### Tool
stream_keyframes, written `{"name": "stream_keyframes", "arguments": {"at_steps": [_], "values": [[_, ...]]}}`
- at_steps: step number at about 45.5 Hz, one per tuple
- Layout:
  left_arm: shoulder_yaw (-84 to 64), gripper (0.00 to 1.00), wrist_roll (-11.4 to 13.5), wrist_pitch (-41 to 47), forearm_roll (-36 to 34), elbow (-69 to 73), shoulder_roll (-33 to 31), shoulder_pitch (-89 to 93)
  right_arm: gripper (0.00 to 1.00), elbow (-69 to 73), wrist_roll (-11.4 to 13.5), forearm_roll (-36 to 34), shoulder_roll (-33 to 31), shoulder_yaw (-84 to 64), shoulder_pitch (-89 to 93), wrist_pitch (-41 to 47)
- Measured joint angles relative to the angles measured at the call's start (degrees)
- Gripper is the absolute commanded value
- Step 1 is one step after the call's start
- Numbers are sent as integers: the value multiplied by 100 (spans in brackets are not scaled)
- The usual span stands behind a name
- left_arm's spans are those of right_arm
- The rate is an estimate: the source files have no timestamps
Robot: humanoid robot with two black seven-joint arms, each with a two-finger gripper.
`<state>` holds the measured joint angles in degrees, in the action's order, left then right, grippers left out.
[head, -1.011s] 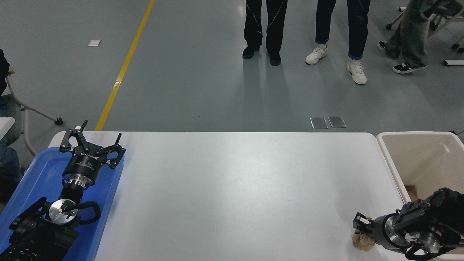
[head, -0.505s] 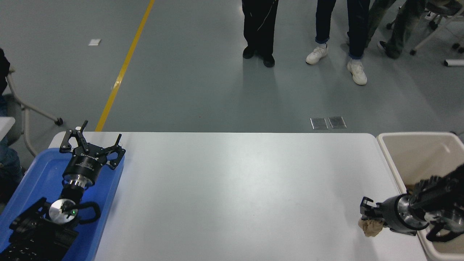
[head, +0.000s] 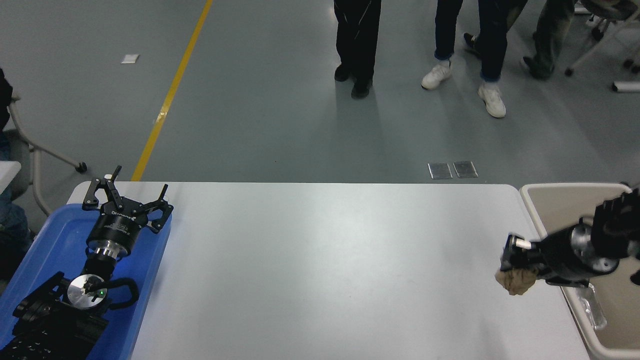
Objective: Pick up paper ball place in dustbin
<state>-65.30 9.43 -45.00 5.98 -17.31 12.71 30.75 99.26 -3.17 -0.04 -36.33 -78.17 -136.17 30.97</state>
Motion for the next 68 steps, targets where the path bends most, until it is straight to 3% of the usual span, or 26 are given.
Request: {"name": "stream_keyframes", "arguments": {"at_steps": [10,28,45,68], "values": [[0,99,7,0,2,0,-2,-1,0,48,12,20,-47,-27,-1104,924],[0,99,6,0,1,-1,-2,1,0,-215,48,315,-96,-44,-1038,1229],[0,99,4,0,-1,0,-5,1,0,-2084,57,487,-326,253,1711,-274],[0,99,-1,0,-1,-1,-4,1,0,-5253,71,498,-552,2869,6323,-2122]]}}
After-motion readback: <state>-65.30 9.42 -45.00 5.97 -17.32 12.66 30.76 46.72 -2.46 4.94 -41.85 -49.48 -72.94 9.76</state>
